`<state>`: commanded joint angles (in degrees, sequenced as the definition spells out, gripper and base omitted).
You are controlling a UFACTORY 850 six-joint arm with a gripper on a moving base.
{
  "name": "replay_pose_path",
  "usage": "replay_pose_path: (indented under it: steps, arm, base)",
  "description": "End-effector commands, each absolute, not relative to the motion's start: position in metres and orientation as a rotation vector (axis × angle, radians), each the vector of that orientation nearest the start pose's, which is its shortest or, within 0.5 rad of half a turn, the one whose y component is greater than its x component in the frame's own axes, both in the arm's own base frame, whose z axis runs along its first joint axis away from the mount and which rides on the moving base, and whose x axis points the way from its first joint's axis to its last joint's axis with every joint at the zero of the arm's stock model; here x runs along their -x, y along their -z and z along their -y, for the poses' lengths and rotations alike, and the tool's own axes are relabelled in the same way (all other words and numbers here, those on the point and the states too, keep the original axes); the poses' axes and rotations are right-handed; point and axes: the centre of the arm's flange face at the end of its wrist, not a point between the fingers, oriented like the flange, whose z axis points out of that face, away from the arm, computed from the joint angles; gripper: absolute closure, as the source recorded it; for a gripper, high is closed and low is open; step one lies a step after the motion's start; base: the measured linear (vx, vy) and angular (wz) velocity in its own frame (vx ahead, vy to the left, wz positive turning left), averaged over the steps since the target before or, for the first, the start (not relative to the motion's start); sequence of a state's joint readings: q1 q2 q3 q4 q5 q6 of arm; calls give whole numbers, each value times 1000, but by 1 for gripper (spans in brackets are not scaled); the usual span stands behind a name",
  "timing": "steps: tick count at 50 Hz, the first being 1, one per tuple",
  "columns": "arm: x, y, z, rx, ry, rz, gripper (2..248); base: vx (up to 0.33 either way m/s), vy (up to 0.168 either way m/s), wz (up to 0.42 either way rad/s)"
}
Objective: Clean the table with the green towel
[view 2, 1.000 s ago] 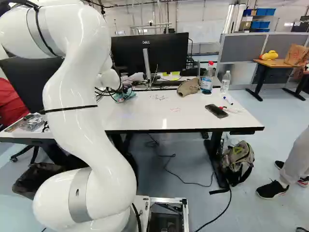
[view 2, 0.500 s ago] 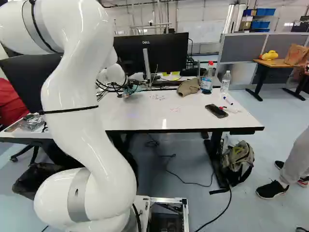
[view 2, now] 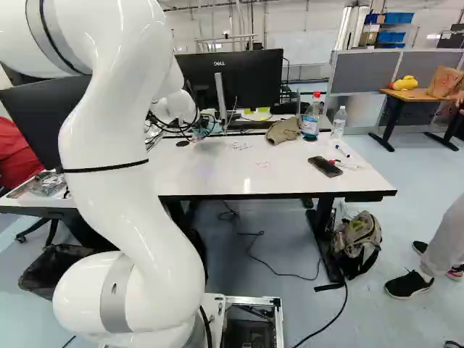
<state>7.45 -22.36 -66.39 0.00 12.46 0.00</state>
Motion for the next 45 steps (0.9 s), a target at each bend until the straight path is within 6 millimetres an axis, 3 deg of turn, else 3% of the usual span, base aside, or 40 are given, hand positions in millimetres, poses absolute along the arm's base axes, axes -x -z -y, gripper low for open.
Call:
replay_pose_path:
  steps: [18, 32, 45]
  arm:
    - [-626, -473, -51, 2731, 1468, 112, 204]
    - [-642, -471, -31, 2741, 1487, 65, 204]
    - [-647, -471, -26, 2741, 1493, 55, 204]
  base:
    - [0, 0, 0]
    - [0, 0, 0]
    - [0, 0, 0]
